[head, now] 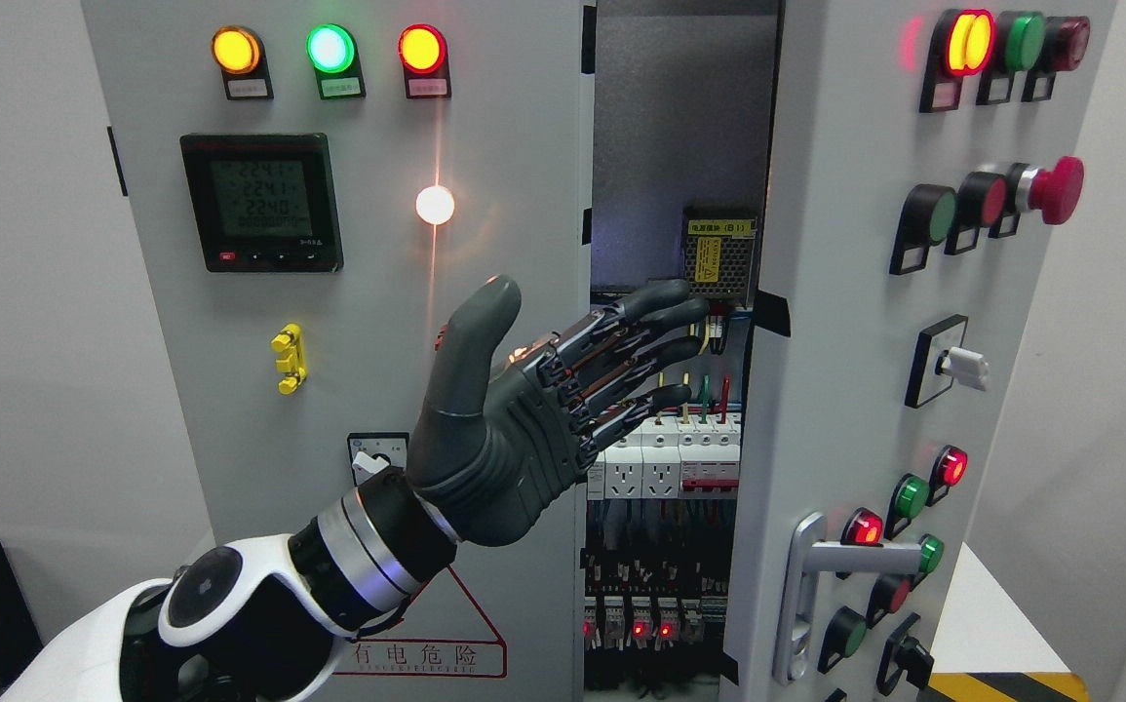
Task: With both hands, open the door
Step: 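Reach the left hand into the gap behind the push-button door's edge, then pull the push-button door outward with the left hand, swinging it open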
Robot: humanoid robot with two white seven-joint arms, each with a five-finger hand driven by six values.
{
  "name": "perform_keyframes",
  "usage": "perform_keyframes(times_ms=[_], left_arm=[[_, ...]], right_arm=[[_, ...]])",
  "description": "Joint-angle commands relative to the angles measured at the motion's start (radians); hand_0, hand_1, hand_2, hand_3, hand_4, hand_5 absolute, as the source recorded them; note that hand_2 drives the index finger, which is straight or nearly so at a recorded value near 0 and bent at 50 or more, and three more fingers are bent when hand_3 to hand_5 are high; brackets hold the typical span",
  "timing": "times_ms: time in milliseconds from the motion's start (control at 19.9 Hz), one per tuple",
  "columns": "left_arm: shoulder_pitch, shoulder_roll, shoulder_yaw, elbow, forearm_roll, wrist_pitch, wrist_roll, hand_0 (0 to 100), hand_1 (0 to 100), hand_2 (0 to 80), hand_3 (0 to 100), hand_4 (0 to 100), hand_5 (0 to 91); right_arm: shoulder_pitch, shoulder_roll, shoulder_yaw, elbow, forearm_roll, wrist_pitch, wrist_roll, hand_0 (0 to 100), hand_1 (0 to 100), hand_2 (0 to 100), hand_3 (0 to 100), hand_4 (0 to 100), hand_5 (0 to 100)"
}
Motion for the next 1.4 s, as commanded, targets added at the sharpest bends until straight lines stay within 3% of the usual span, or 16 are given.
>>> perform_keyframes(times_ms=[0, 1354], left_arm=[[-0.056, -0.054, -0.075, 0.026, 0.053, 0.003, -0.002, 0, 0, 0.0, 0, 0, 0.0], [-0.099, -0.123, -0.133, 0.036, 0.075, 0.006, -0.004, 0, 0, 0.0, 0, 0, 0.0]], right_arm=[[0.0, 0.0, 0.0, 0.001, 0.0, 0.0, 0.0, 0, 0, 0, 0, 0, 0], [0.0, 0.0, 0.0, -0.001, 0.0, 0.0, 0.0, 0, 0, 0, 0, 0, 0]])
